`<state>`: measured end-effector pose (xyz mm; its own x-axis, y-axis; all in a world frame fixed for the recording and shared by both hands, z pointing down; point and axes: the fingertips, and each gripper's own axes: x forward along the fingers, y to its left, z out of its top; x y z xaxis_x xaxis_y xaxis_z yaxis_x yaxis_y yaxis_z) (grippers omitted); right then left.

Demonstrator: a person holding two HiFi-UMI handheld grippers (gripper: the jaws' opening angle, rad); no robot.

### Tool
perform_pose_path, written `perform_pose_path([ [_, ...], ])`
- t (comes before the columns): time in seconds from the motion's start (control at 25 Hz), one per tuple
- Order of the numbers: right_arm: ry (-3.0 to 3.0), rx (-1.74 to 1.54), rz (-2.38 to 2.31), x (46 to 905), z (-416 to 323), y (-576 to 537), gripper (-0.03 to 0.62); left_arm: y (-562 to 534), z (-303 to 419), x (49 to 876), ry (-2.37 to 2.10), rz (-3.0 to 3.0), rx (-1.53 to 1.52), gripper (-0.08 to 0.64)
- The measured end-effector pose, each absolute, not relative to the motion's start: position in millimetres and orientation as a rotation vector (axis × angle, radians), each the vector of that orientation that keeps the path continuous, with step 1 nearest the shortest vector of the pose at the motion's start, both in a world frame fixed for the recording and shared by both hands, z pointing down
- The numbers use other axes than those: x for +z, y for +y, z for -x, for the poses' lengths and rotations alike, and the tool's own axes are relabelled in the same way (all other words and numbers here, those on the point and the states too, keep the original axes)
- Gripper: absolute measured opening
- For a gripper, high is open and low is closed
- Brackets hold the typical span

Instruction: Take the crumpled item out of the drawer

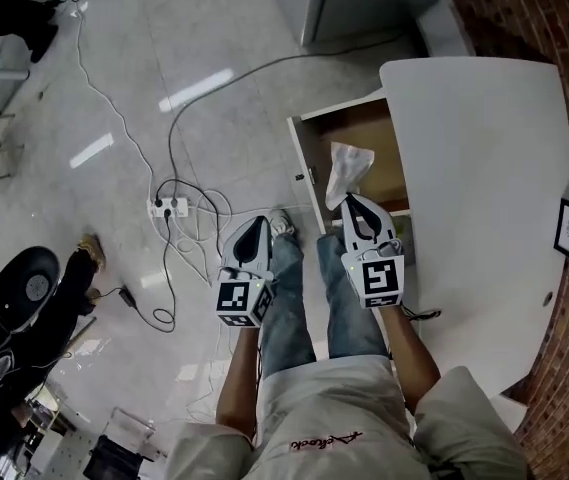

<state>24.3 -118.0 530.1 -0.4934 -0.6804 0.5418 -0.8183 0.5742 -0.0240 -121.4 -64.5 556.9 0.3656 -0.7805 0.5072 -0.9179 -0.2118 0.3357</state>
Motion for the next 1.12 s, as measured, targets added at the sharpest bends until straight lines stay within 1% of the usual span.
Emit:
perform_pose_path([
  [0.36,-2.38,0.29,-1.264,435.6,-25.9,-142.1,0.015,-82.3,132.2,470.8,-1.532,-2.114,0.249,0.009],
  [0.48,-2.403,0.235,-1.284,415.5,-30.3,-158.3,0.015,-102.1,132.8,450.3,-1.561,-2.157,0.227,0.009],
  [0.68,-2.403,0.245,-1.3,382.9,-47.6,-142.2,0.015,-92.9,120.8,412.6,-1.566,-2.171,0.211,0.009],
  [0.88,-2.438,0.198,-1.304,347.8,-57.8,-151.2,0.015,-101.7,107.2,379.0,-1.585,-2.211,0.201,0.009],
  [1.12,-2.49,0.117,-1.342,300.7,-62.8,-171.7,0.015,-122.1,109.7,330.1,-1.646,-2.231,0.148,0.009],
])
